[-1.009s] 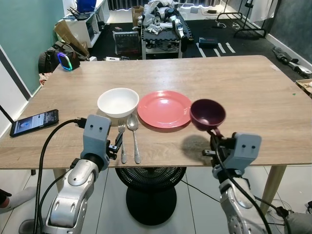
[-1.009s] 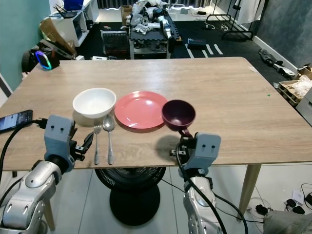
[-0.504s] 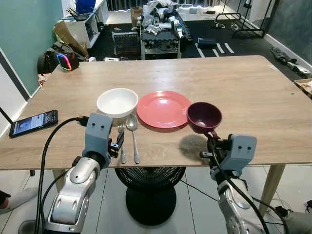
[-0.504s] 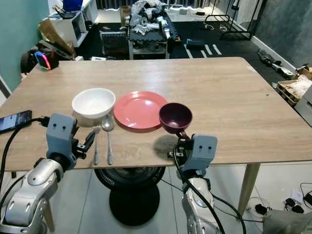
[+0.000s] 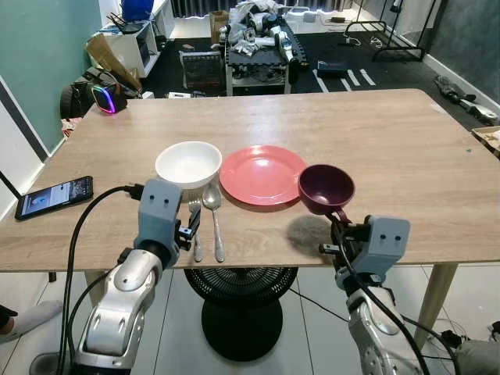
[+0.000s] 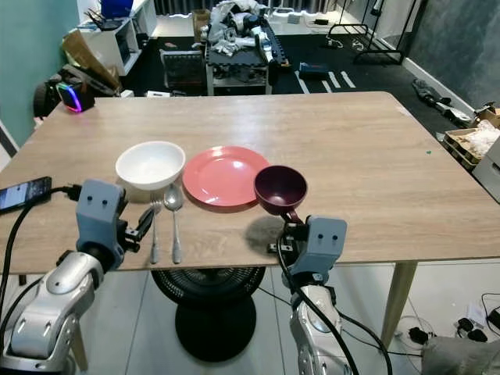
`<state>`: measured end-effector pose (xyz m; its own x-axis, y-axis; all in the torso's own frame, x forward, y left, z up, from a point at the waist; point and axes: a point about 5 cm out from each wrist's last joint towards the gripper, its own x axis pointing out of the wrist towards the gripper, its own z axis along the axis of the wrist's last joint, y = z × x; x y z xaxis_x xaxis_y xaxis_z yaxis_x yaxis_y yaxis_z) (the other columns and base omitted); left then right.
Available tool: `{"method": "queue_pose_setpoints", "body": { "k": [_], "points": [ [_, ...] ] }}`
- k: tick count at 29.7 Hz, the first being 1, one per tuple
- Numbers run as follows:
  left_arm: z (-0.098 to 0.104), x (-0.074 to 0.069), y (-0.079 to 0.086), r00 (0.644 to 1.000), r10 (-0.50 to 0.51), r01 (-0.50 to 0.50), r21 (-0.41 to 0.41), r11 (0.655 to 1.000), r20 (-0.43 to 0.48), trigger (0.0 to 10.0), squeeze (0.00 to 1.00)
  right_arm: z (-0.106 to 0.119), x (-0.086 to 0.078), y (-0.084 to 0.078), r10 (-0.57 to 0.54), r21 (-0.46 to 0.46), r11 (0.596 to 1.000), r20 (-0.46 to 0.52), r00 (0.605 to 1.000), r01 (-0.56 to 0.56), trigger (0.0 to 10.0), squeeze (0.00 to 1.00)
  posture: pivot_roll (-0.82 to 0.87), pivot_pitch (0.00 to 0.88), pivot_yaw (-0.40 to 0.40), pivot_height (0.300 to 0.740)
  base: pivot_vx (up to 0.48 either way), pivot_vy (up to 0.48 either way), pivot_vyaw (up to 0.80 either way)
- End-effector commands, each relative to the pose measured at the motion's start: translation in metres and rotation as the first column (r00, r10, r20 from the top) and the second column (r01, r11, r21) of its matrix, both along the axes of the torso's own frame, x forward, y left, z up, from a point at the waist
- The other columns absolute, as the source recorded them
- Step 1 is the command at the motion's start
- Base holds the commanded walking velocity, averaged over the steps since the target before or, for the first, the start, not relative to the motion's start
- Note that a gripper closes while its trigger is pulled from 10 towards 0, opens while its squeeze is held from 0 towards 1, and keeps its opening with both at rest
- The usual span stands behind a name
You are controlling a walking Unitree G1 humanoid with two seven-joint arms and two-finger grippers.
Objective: Setting the table
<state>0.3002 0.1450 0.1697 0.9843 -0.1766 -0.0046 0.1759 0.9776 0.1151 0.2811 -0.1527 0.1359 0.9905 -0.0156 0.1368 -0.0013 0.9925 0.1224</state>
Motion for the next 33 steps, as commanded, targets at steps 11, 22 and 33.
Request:
{"method": "queue_pose_setpoints", "body": {
  "k": [11,22,33],
  "points": [
    [-0.0047,0.0011,0.0013,1.0,0.009,-0.009,0.017,1.0,-0.015,10.0,0.0,-0.0015,0.0003,0.0011,0.002,-0.002,1.0,0.005,1.0,-0.002,10.0,0.0,-0.03,0.0,0.117,0.74,0.0,0.0,0.0],
    [-0.0047,0.0017,0.0023,1.0,0.012,-0.011,0.021,1.0,-0.012,10.0,0.0,-0.0019,0.0012,0.0014,0.001,-0.002,1.0,0.005,1.0,-0.001,10.0,0.0,-0.03,0.0,0.116,0.74,0.0,0.0,0.0],
    [-0.0049,0.0013,0.0022,1.0,0.011,-0.01,0.021,1.0,-0.012,10.0,0.0,-0.0029,0.0012,0.0013,0.0,-0.001,1.0,0.003,1.0,0.0,10.0,0.0,-0.03,0.0,0.117,0.74,0.0,0.0,0.0]
  ]
}}
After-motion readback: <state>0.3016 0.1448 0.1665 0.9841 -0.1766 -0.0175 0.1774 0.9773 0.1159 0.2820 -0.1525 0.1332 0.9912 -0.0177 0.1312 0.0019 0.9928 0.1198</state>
